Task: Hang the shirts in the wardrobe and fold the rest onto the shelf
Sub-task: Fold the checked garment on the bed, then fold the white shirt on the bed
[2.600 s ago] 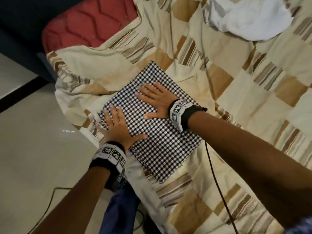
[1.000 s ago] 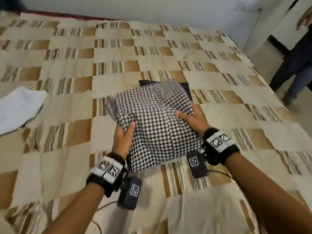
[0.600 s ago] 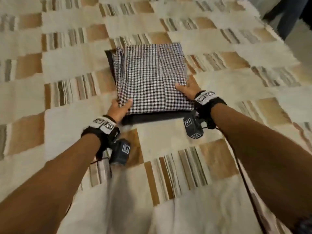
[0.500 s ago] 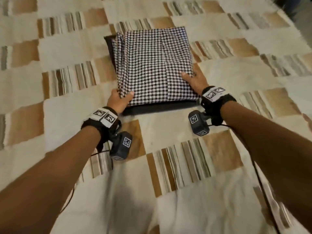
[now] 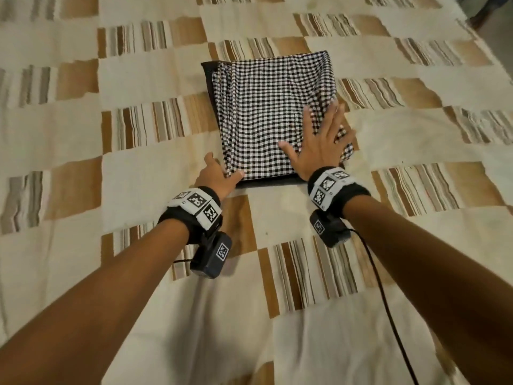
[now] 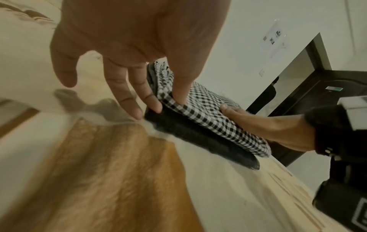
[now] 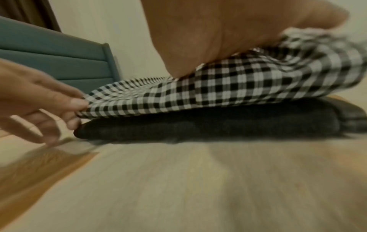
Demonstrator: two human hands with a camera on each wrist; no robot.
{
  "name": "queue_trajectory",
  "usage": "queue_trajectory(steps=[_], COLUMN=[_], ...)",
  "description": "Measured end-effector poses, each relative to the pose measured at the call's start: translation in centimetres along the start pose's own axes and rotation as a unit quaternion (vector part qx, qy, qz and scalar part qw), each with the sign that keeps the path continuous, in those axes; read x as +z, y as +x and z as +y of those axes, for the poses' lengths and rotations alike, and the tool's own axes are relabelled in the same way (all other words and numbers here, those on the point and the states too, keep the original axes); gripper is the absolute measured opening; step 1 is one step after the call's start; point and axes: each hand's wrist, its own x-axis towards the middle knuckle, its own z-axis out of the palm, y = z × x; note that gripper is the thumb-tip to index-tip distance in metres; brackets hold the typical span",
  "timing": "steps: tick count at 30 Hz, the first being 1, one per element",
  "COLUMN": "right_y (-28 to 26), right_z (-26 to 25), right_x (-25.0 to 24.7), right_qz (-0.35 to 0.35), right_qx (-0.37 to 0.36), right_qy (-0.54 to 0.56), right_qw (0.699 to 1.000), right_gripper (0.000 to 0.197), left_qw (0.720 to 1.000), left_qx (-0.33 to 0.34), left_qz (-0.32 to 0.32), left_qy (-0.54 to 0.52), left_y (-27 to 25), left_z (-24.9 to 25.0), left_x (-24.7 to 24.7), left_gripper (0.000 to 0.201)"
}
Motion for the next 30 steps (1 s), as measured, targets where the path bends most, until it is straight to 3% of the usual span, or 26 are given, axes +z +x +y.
queue_trajectory(steps=[3, 6, 11, 18, 21, 23, 25, 27, 30], right_y=[-1.6, -3.0, -6.5, -12.9, -17.1, -19.6, -21.5, -23.0, -24.1], right_z=[0.2, -1.4, -9.9, -33.5, -45.4, -53.1, -59.8, -65.5, -71.9], right_x=[1.0, -0.1, -1.6, 1.4, 2.8, 3.9, 5.1, 6.3, 7.9], right_qz=[-0.081, -0.073, -0.046, -0.106, -0.137, -0.144, -0.127, -0.123, -0.141], right_qx=[0.099, 0.135, 0.005, -0.166, -0.242, -0.307, -0.369, -0.426, -0.475], right_qy=[0.027, 0.031, -0.029, -0.027, 0.015, 0.018, 0.006, 0.023, 0.027], right_qw=[0.991, 0.988, 0.999, 0.980, 0.960, 0.940, 0.921, 0.896, 0.868], right_gripper=[0.087, 0.091, 0.081, 0.072, 0.065, 0.062, 0.064, 0.068, 0.077], left_qw=[0.999, 0.994, 0.980, 0.942, 0.916, 0.900, 0.906, 0.927, 0.940], left_qx=[-0.015, -0.039, -0.076, -0.208, -0.281, -0.319, -0.316, -0.293, -0.276], left_qz=[-0.008, -0.001, 0.024, 0.041, 0.056, 0.011, -0.028, -0.016, -0.014], left_qy=[0.036, 0.099, 0.180, 0.260, 0.282, 0.298, 0.280, 0.233, 0.200], left_y=[-1.2, -2.3, -4.9, -10.3, -14.0, -16.7, -19.1, -20.6, -20.4], left_z=[-2.9, -6.8, -15.2, -34.1, -43.4, -49.8, -54.9, -57.5, -58.7], left_x=[-0.5, -2.7, -12.1, -32.8, -39.1, -41.3, -41.4, -40.7, -40.0], left_gripper=[0.086, 0.068, 0.055, 0.071, 0.094, 0.096, 0.114, 0.132, 0.134])
